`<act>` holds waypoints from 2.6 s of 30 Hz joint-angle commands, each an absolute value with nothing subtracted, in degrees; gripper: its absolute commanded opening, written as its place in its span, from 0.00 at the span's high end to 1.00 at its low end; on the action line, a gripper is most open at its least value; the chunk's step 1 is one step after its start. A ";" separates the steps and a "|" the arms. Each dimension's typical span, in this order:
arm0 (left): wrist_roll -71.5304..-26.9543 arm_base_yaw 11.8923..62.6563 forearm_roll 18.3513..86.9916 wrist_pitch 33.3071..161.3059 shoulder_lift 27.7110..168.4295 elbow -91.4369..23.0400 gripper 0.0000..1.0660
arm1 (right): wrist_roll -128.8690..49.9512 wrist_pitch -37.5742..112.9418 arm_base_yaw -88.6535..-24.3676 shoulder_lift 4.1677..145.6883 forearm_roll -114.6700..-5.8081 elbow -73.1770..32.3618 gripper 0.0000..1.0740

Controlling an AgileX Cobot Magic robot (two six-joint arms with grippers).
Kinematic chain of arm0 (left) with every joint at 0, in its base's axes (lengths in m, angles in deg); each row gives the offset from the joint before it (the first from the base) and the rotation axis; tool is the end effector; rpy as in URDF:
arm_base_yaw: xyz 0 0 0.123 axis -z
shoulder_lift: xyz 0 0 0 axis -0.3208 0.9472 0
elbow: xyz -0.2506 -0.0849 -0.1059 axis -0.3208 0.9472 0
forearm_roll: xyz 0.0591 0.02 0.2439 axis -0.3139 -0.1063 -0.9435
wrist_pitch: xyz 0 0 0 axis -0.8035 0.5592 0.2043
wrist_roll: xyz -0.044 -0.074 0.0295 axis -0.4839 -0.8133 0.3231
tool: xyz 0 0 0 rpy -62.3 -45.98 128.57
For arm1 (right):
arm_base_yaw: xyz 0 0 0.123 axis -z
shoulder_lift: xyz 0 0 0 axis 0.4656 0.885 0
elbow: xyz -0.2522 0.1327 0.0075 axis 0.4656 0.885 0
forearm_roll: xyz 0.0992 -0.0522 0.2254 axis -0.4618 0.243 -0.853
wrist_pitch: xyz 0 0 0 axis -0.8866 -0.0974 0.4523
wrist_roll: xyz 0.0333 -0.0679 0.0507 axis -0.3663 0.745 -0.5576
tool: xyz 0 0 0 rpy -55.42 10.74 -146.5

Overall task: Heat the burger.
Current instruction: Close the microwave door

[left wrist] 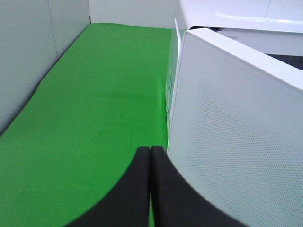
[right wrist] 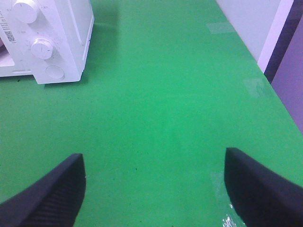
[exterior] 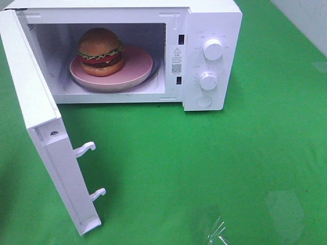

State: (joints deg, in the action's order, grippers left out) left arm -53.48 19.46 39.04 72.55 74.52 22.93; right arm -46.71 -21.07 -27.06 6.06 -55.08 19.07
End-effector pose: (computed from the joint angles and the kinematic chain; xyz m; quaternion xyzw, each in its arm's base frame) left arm 0.1497 -0.0016 0.2354 -0.0058 0.7835 -0.0101 0.6213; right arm -0.0012 -0.0065 0.2831 0.0240 0.8278 -0.0338 0.5594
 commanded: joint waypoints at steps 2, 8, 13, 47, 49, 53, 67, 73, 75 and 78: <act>-58.30 19.68 34.62 66.88 79.33 23.33 1.00 | -46.02 -20.61 -27.18 4.51 -55.03 19.18 0.30; -66.77 19.68 24.02 60.06 85.06 23.33 1.00 | -46.02 -20.61 -27.18 4.51 -55.03 19.18 0.30; -73.08 19.68 13.65 54.16 89.71 23.33 1.00 | -46.02 -20.61 -27.18 4.51 -55.03 19.18 0.30; -78.58 27.30 4.20 44.19 111.48 13.59 1.00 | -46.02 -20.61 -27.18 4.51 -55.03 19.18 0.30; -78.58 27.30 4.26 43.79 112.28 13.59 1.00 | -46.02 -20.61 -27.18 4.51 -55.03 19.18 0.30; -78.46 27.30 4.60 42.82 113.43 13.19 1.00 | -46.02 -20.61 -27.18 4.51 -55.03 19.18 0.30; -75.43 34.24 11.36 40.47 120.53 7.63 1.00 | -46.02 -20.61 -27.18 4.51 -55.03 19.18 0.30; -73.99 37.62 15.60 40.35 123.45 5.05 1.00 | -46.02 -20.61 -27.18 4.51 -55.03 19.18 0.30; -73.94 38.36 15.72 40.41 123.97 4.08 1.00 | -46.02 -20.61 -27.18 4.51 -55.03 19.18 0.30; -73.88 39.34 16.35 40.98 124.94 2.36 1.00 | -46.02 -20.61 -27.18 4.51 -55.03 19.18 0.30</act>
State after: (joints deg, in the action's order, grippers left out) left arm -74.11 38.31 15.14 41.04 124.31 4.13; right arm -46.71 -21.07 -27.06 6.06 -55.08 19.07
